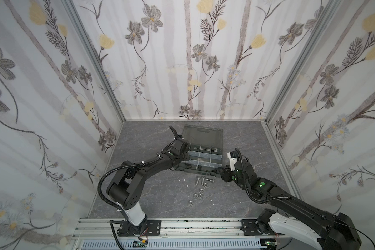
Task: Sort the screws and nuts into containers
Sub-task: Place the nut into the container, then pick up the screw from the center of the table.
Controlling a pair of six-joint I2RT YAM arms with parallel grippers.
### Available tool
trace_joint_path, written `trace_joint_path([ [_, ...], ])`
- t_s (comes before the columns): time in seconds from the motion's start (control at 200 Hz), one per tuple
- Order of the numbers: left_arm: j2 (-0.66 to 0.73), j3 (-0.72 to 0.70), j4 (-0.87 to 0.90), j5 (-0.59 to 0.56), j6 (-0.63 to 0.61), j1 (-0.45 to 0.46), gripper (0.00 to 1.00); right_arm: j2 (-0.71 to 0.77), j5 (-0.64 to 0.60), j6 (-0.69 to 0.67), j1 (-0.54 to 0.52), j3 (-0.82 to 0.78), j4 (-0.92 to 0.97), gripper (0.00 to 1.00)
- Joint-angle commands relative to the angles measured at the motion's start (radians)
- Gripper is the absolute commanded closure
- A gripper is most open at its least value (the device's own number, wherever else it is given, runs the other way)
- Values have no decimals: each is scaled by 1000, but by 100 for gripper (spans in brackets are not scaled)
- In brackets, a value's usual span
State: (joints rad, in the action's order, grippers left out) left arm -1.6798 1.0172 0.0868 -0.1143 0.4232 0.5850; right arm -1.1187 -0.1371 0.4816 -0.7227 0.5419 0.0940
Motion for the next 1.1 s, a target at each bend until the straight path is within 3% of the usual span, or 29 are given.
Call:
trace_joint_path([
  [0.0, 25, -12, 1, -25, 16, -3, 44, 5, -5, 11, 0, -3, -8, 45],
  [0.814, 374, -271, -1, -46, 92, -5, 34, 5, 45, 33, -3, -35, -25, 46],
  [1.094, 514, -392, -4, -50, 151, -5, 10, -73, 83, 44, -43, -14, -72, 47],
])
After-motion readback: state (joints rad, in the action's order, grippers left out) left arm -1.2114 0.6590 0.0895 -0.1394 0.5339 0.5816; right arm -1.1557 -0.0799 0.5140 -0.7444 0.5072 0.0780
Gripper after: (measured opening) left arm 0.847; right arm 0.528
